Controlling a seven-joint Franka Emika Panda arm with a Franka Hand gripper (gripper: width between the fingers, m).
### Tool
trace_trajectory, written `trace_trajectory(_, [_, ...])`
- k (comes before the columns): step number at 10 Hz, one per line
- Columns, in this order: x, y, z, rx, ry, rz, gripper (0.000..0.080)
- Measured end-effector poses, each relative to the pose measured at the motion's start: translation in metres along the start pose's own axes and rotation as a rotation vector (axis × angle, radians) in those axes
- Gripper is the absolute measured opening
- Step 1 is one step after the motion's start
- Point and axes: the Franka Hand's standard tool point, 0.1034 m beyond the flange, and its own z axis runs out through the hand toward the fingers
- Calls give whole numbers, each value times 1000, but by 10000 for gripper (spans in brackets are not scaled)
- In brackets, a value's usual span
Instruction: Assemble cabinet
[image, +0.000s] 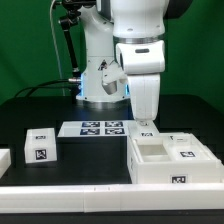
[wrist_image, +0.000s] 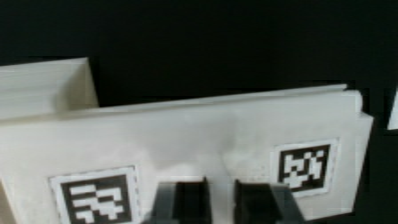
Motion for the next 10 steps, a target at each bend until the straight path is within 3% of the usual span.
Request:
trace_trajectory(3, [2, 11, -1, 5, 5, 0, 64])
trace_trajectory(8, [2, 11, -1, 3, 6, 3, 64])
trace_trajectory(10, [4, 26, -5, 3, 14, 5, 64])
